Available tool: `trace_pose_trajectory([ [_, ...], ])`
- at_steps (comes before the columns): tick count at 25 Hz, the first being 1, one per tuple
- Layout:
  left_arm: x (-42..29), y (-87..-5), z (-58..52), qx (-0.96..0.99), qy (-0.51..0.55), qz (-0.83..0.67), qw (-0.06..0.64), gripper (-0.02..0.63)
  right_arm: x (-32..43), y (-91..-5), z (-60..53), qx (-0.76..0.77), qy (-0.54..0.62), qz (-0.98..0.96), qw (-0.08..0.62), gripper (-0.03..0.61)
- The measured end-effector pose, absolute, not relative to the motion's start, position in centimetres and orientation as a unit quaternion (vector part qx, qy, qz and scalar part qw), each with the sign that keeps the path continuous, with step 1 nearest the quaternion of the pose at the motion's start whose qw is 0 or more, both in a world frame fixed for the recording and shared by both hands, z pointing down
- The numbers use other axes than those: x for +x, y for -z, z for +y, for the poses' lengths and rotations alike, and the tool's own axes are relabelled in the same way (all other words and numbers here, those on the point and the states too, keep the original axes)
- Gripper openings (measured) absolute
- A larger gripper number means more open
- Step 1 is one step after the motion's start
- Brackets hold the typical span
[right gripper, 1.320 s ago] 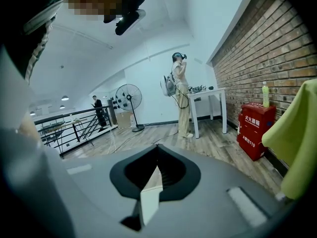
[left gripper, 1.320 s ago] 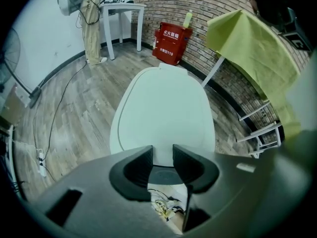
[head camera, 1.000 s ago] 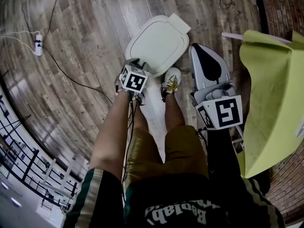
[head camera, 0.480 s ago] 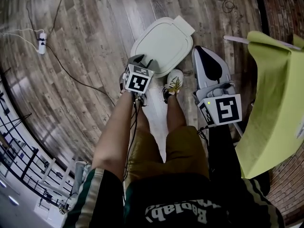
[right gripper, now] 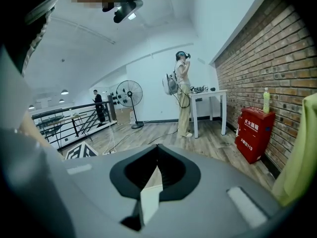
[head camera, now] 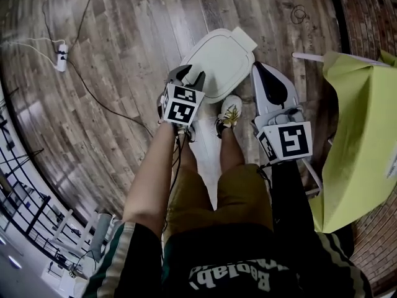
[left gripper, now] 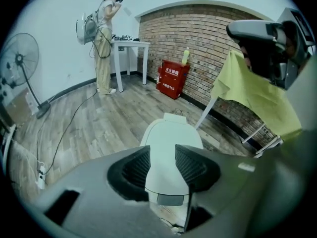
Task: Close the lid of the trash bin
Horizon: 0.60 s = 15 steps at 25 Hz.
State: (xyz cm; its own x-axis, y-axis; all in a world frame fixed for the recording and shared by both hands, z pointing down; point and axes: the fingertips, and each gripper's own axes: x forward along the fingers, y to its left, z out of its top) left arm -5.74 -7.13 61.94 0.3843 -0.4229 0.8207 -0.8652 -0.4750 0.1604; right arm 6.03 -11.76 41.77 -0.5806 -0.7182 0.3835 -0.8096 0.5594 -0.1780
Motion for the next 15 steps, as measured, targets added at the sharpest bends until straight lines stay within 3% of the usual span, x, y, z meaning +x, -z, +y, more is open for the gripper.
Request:
trace_pose_trajectory([
  [15, -6.4, -46.8, -9.2, 0.806, -0.295, -0.46, 0.225, 0.158, 7.2, -36.2, -10.9, 0.448, -0.137, -0.871, 0.149, 0.014],
])
